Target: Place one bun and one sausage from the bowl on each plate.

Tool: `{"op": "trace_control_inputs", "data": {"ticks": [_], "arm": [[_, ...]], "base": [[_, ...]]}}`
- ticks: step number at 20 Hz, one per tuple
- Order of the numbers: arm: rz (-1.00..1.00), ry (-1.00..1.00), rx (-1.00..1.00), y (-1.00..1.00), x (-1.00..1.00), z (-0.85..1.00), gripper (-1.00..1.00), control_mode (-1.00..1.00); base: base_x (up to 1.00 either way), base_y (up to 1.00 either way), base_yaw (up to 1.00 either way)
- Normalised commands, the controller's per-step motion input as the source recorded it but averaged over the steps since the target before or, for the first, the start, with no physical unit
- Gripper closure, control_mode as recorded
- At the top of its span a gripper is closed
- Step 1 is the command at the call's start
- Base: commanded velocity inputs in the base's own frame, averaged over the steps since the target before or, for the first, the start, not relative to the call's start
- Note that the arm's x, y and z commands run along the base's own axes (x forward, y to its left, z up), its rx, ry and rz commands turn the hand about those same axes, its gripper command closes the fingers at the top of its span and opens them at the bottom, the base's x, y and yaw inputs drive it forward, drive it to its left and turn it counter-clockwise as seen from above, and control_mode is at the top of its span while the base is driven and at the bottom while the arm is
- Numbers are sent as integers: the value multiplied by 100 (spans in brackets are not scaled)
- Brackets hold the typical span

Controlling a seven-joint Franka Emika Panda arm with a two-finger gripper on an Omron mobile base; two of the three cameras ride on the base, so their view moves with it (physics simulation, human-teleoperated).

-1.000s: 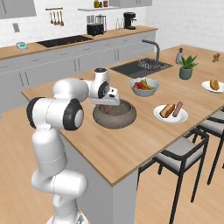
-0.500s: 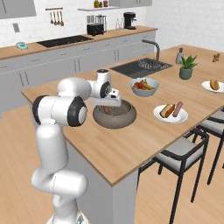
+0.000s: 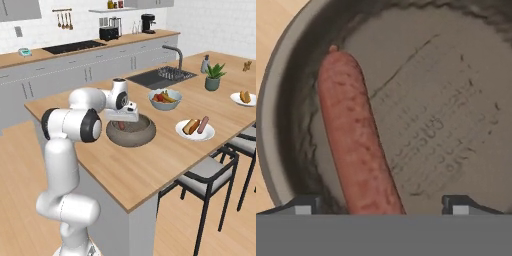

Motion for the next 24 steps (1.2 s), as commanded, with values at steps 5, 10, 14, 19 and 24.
{"op": "trace_control_inputs", "data": {"ticks": [5,10,14,19,24], "arm": [[0,1,0,0,1,-17,100,-100],[0,2,0,0,-7,-2,100,-100],[-1,-15,0,5,-38,69,100,-100],[-10,-32,0,18,-80,91,100,-100],[-1,-46,0,-35,-100,8,100,-100]], "base": [[0,0,0],[0,0,0],[0,0,0],[0,0,0],[0,0,0]]}}
